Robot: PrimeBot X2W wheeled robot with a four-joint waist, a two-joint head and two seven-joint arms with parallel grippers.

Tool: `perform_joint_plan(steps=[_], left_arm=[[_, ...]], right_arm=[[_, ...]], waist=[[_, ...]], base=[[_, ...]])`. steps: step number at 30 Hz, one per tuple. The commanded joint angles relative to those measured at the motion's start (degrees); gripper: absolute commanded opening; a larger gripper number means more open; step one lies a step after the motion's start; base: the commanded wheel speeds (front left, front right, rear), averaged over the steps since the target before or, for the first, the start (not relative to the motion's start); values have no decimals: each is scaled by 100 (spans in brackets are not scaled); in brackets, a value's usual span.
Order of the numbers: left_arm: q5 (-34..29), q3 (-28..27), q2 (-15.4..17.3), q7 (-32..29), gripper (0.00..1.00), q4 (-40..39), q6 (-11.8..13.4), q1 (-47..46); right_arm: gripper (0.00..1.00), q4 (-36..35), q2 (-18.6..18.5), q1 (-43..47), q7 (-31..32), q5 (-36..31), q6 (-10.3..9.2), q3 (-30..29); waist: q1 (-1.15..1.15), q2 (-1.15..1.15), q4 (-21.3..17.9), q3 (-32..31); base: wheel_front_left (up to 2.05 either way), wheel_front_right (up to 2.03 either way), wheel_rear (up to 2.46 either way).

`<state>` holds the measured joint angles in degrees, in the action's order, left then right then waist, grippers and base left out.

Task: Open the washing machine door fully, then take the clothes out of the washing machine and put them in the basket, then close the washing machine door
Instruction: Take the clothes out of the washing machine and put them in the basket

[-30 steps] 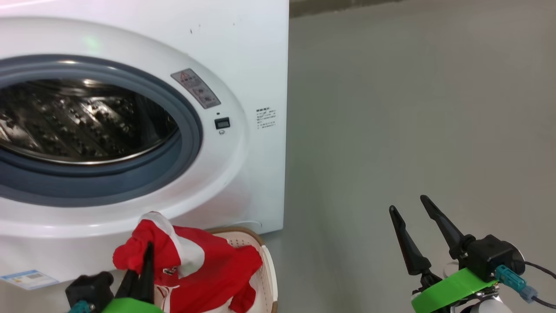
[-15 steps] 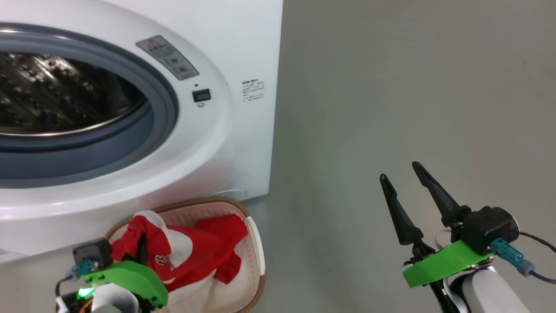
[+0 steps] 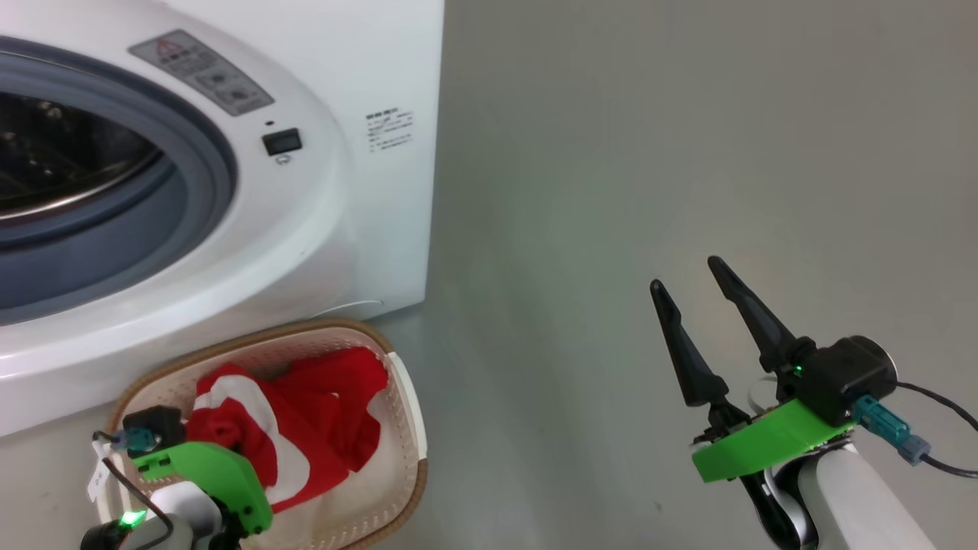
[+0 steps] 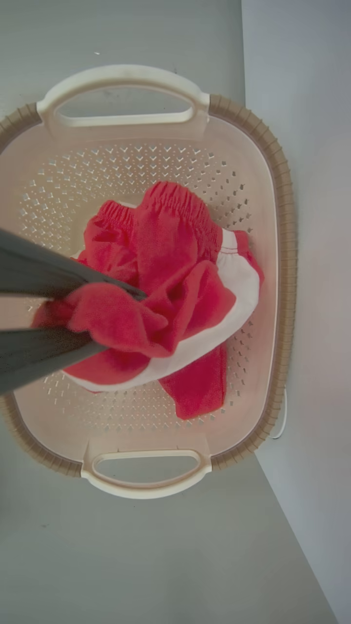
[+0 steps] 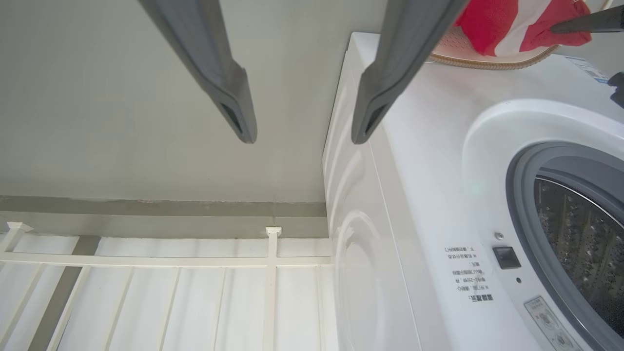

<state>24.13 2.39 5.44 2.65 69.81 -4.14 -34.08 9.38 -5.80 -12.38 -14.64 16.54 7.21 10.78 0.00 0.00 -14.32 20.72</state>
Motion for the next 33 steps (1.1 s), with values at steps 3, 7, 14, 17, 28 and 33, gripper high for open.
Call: perform_joint_plan(steps=[3, 7, 14, 17, 28, 33], left_arm=[[60, -67, 263, -278, 0, 213, -24, -119], [50, -25, 318, -410, 5, 299, -7, -94], [83, 7, 301, -147, 100, 357, -5, -57], [166, -32, 240, 102, 100, 362, -75, -49], [224, 213, 1, 1019, 100, 105, -313, 11], [253, 367, -53, 1181, 100, -242, -331, 150]], right_arm=[[100, -149, 7, -202, -36, 25, 28, 149], [100, -156, 21, -238, -36, 28, 28, 171], [100, -122, 13, -175, -36, 1, 28, 75], [100, -105, 4, -146, -36, -2, 28, 87], [100, 18, -128, 36, -36, 62, 28, 207], [100, 78, -113, 125, -36, 116, 28, 175]], waist=[[0, 0, -250, 276], [0, 0, -336, 357], [0, 0, -292, 268], [0, 0, -183, 110], [0, 0, 476, -639], [0, 0, 657, -956]], base=[[0, 0, 0], [0, 0, 0], [0, 0, 0], [0, 0, 0], [0, 0, 0], [0, 0, 0]])
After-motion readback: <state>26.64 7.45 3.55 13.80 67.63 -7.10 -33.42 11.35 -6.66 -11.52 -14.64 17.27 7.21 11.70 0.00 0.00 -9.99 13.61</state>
